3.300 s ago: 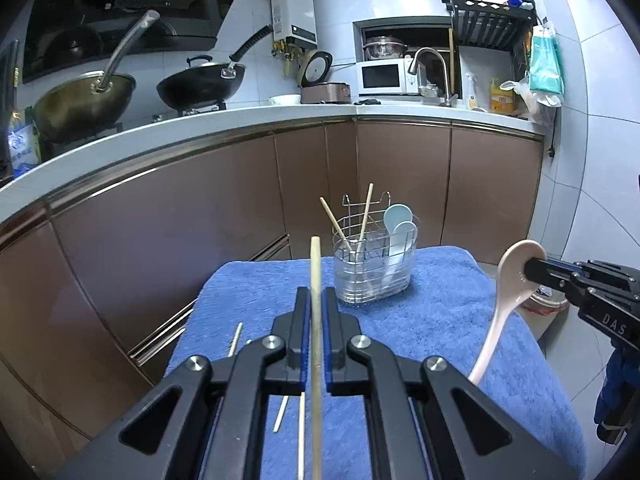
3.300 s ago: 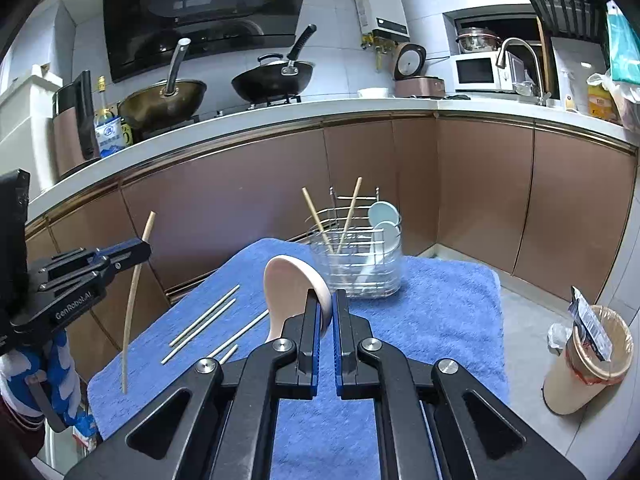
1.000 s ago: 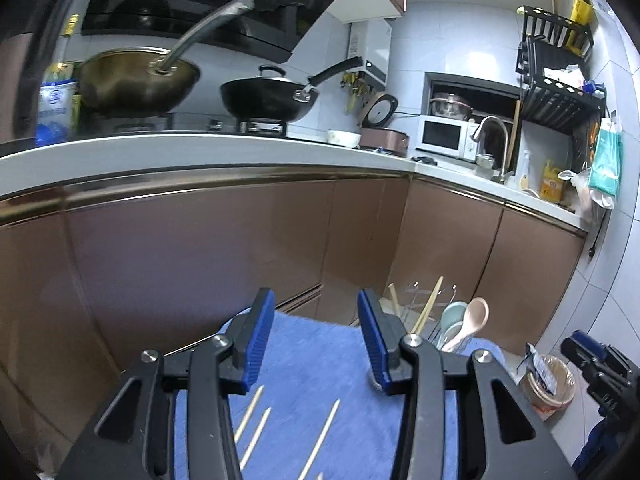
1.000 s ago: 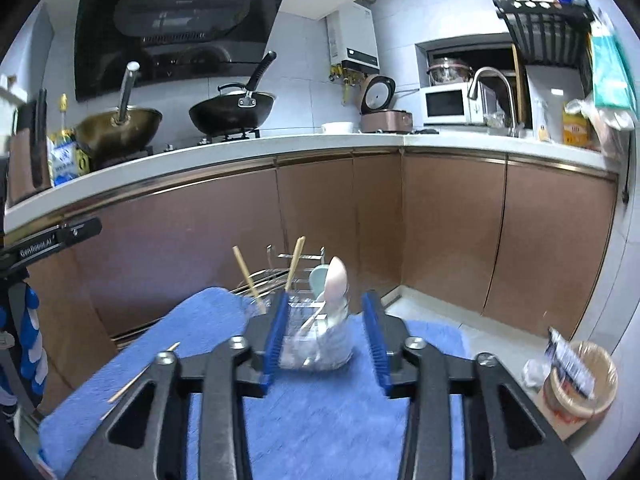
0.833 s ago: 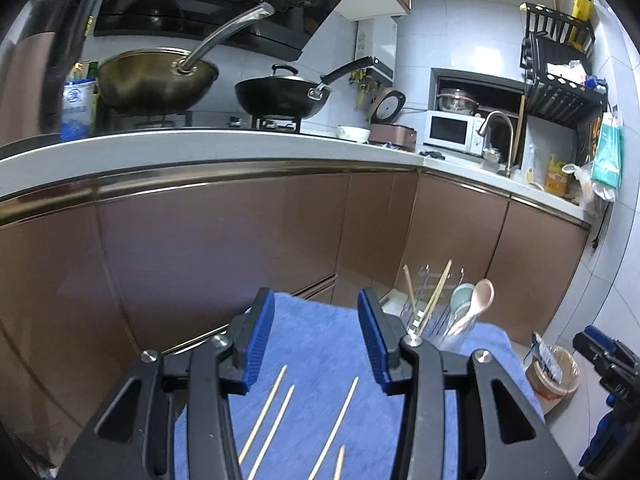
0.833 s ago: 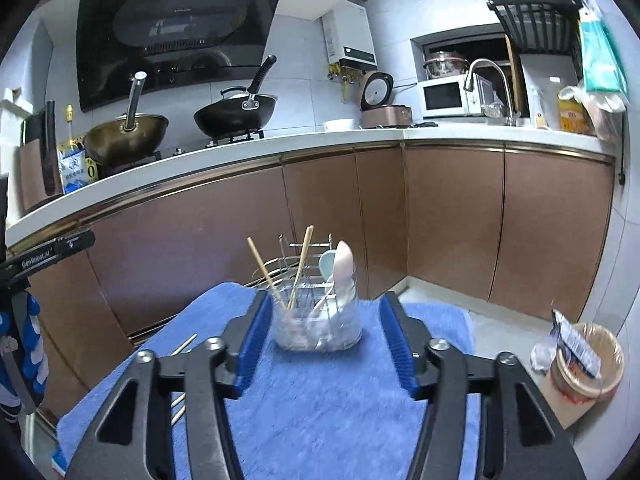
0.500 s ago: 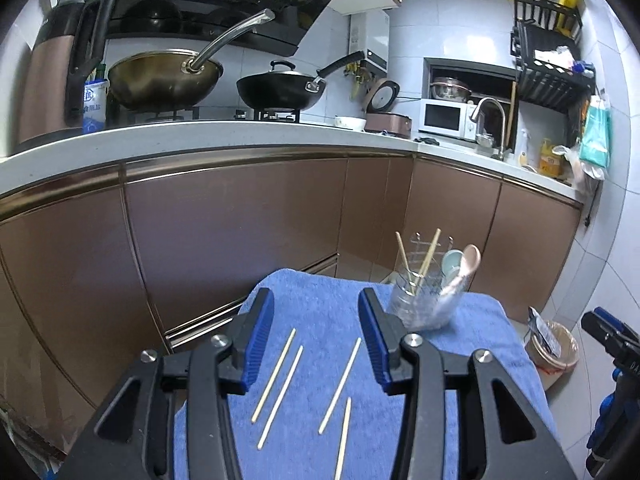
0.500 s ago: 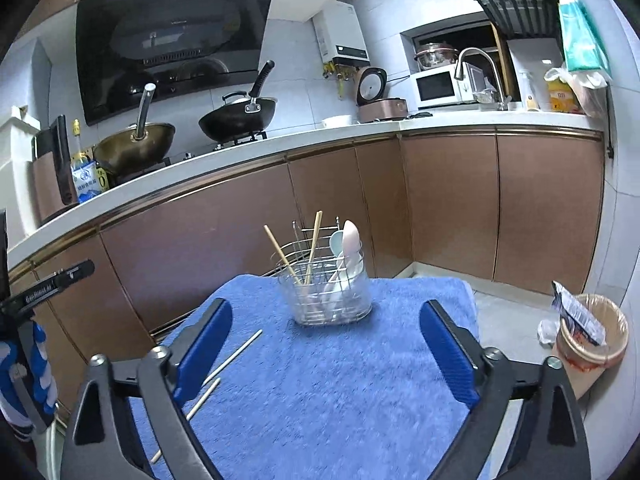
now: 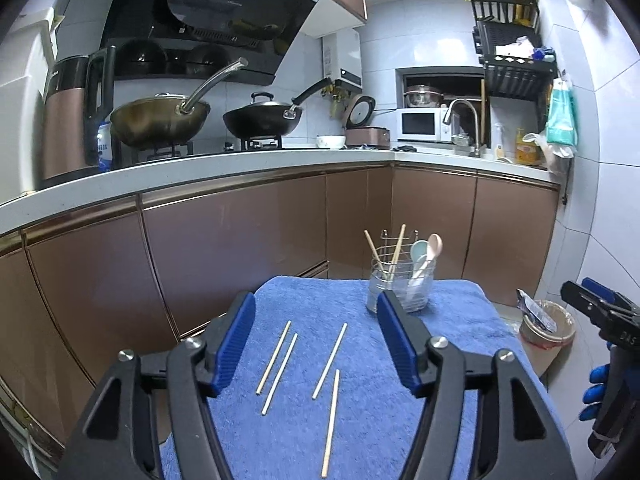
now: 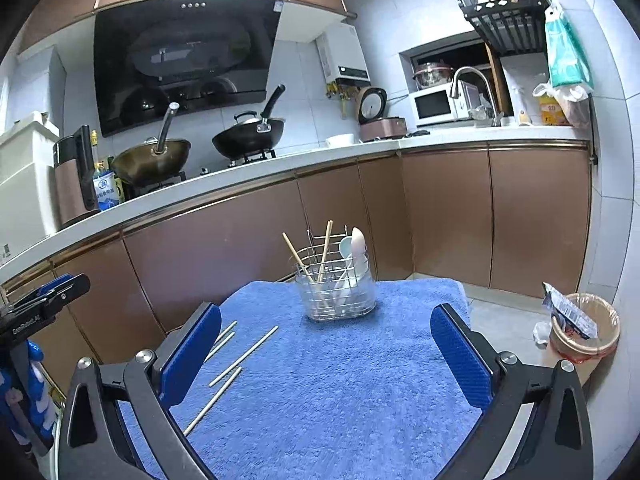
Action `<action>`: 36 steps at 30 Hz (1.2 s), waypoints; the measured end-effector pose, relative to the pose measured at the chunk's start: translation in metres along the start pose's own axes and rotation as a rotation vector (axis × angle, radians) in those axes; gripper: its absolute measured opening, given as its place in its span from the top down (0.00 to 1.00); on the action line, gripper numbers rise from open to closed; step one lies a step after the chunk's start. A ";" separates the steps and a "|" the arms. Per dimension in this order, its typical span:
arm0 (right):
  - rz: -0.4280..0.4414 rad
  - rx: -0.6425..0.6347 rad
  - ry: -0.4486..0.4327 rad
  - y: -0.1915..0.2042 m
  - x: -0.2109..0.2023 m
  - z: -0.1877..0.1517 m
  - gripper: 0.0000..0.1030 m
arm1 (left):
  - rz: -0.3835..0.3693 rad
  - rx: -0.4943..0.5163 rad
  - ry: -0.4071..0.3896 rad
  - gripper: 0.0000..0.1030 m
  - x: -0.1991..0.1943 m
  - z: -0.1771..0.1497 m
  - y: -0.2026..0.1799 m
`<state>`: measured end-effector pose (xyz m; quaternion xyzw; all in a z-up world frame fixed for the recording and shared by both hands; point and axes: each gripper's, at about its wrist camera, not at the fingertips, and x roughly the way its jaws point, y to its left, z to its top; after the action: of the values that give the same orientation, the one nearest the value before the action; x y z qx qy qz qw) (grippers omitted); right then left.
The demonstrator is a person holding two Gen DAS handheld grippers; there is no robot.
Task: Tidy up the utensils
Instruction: 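Open both tools and pull them back from the glass holder, then lower the left tool onto a chopstick while the right tool lowers onto another chopstick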
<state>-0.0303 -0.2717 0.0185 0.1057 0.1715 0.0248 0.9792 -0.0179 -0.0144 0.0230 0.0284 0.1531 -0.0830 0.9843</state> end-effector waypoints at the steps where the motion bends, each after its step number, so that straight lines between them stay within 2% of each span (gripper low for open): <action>1: 0.008 0.006 -0.002 0.000 -0.003 -0.001 0.00 | 0.001 0.004 -0.002 0.40 -0.003 0.000 -0.001; 10: 0.068 0.036 0.035 0.004 -0.011 -0.008 0.00 | -0.004 0.018 -0.009 0.40 -0.019 -0.004 -0.010; 29: 0.083 0.016 0.055 0.016 -0.023 -0.009 0.00 | 0.004 0.018 -0.011 0.40 -0.030 -0.009 -0.013; 36: 0.103 -0.006 0.094 0.023 -0.012 -0.009 0.03 | 0.002 0.008 0.034 0.40 -0.017 -0.015 -0.008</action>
<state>-0.0448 -0.2486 0.0192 0.1104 0.2115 0.0808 0.9678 -0.0393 -0.0189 0.0132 0.0341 0.1695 -0.0822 0.9815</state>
